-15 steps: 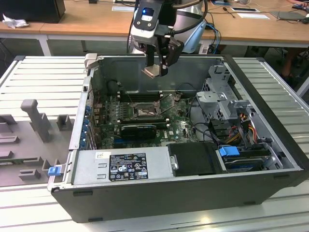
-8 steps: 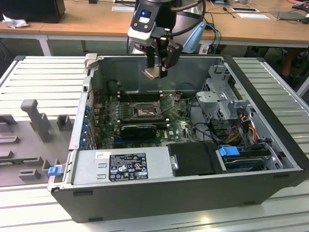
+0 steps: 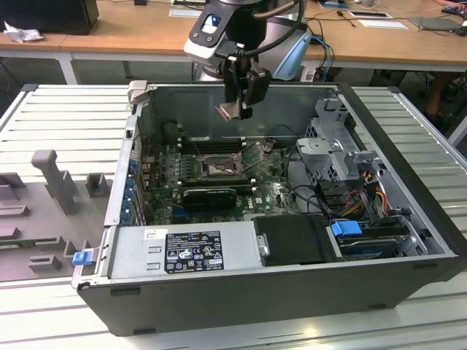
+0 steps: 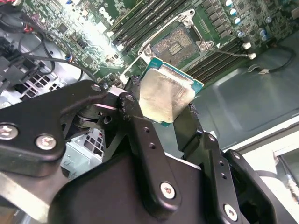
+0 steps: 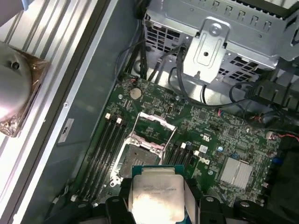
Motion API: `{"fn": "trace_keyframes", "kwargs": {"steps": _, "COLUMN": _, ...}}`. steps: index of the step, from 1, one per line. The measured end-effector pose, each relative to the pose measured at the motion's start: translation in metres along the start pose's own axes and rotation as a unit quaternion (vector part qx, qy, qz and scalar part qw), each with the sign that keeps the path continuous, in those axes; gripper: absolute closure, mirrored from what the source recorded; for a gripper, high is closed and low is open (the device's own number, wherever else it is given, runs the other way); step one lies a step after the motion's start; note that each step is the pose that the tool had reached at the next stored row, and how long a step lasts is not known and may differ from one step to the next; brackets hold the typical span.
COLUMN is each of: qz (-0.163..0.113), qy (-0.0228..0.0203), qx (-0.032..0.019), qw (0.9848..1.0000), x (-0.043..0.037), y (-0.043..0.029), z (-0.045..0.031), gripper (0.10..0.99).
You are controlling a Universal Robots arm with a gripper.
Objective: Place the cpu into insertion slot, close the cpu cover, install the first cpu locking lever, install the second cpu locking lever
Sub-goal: 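Place the cpu into insertion slot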
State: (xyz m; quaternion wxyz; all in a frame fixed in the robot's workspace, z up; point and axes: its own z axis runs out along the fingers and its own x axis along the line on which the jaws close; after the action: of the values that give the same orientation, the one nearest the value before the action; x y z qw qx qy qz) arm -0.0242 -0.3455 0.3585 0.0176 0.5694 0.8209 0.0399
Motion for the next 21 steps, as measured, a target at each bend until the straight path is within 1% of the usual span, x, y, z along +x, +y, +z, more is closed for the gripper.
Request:
{"fn": "trace_keyframes", "kwargs": {"steps": 2, "qz": 0.003, "qy": -0.0003, "qx": -0.0001, "qw": 1.0000, "x": 0.0000, "y": -0.0001, "z": 0.0015, "gripper": 0.557}}
{"fn": "trace_keyframes", "kwargs": {"steps": 4, "qz": 0.004, "qy": -0.0007, "qx": 0.0000, "qw": 1.0000, "x": -0.0001, "y": -0.0003, "z": 0.0046, "gripper": 0.557}}
{"fn": "trace_keyframes", "kwargs": {"steps": 6, "qz": 0.009, "qy": -0.0012, "qx": 0.0000, "qw": 1.0000, "x": -0.0002, "y": -0.0004, "z": 0.0051, "gripper": 0.557}}
{"fn": "trace_keyframes", "kwargs": {"steps": 10, "qz": 0.035, "qy": -0.0035, "qx": -0.0004, "qw": 0.9994, "x": -0.0001, "y": -0.0004, "z": 0.0054, "gripper": 0.557}}
{"fn": "trace_keyframes", "kwargs": {"steps": 12, "qz": 0.051, "qy": -0.0048, "qx": -0.0007, "qw": 0.9987, "x": -0.0001, "y": -0.0004, "z": 0.0056, "gripper": 0.557}}
{"fn": "trace_keyframes", "kwargs": {"steps": 14, "qz": 0.075, "qy": -0.0069, "qx": -0.0011, "qw": 0.9972, "x": -0.0001, "y": -0.0004, "z": 0.0059, "gripper": 0.557}}
{"fn": "trace_keyframes", "kwargs": {"steps": 17, "qz": 0.098, "qy": -0.0088, "qx": -0.0015, "qw": 0.9952, "x": -0.0001, "y": -0.0005, "z": 0.0065, "gripper": 0.557}}
{"fn": "trace_keyframes", "kwargs": {"steps": 18, "qz": 0.107, "qy": -0.0097, "qx": -0.0016, "qw": 0.9942, "x": -0.0002, "y": -0.0005, "z": 0.0075, "gripper": 0.557}}
{"fn": "trace_keyframes", "kwargs": {"steps": 20, "qz": 0.109, "qy": -0.0098, "qx": -0.0016, "qw": 0.9940, "x": -0.0002, "y": -0.0007, "z": 0.0092, "gripper": 0.557}}
{"fn": "trace_keyframes", "kwargs": {"steps": 21, "qz": 0.109, "qy": -0.0099, "qx": -0.0016, "qw": 0.9939, "x": -0.0002, "y": -0.0009, "z": 0.0112, "gripper": 0.557}}
